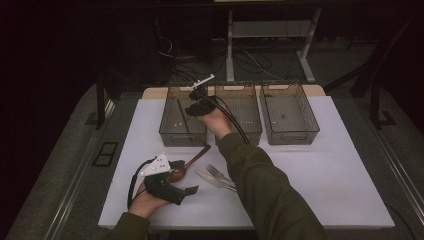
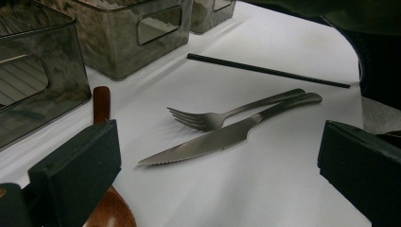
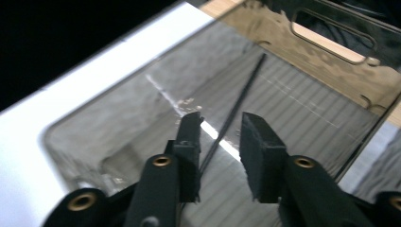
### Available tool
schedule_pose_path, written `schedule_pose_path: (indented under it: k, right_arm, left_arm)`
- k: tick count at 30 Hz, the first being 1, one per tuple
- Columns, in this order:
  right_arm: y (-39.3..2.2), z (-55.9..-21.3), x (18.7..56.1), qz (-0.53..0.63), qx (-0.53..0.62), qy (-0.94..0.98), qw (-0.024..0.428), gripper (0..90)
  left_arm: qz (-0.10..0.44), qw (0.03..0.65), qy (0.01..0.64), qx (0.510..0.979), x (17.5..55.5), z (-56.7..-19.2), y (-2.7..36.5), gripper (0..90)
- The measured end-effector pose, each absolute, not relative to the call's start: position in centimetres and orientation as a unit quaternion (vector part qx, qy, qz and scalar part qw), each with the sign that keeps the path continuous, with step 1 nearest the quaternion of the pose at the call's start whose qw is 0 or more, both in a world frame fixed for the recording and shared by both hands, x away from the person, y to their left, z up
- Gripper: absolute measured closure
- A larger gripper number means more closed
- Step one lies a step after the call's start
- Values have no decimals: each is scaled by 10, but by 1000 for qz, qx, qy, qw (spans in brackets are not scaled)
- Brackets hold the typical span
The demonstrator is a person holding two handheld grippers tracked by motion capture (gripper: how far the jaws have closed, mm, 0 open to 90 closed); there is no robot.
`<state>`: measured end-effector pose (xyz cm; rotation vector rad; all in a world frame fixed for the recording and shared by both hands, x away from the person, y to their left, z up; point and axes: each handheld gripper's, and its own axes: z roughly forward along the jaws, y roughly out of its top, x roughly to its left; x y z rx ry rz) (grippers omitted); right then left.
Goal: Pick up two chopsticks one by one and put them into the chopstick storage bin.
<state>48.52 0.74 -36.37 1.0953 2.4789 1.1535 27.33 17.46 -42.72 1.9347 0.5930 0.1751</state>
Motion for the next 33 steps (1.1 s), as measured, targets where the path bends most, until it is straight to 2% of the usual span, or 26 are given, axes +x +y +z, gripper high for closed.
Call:
schedule_pose_path:
  k: [3,4,9,17,27,33]
  right_arm:
    - [-2,-355,479,406,357,837,83,551]
    - [-2,-355,479,406,357,837,83,551]
    - [-18,-349,470,425,341,835,76,437]
    - [-47,-341,455,452,323,828,78,373]
    - [-82,-333,428,461,301,831,84,246]
    - [-99,-333,417,461,297,831,89,230]
  left_arm:
    - [75,526,248,810,273,-427,175,0]
    - [75,526,249,810,273,-427,174,0]
    - [74,523,250,811,272,-428,174,0]
    - [76,522,251,811,272,-427,174,0]
    - [78,521,252,812,271,-427,174,0]
    - [75,518,259,812,271,-427,173,0]
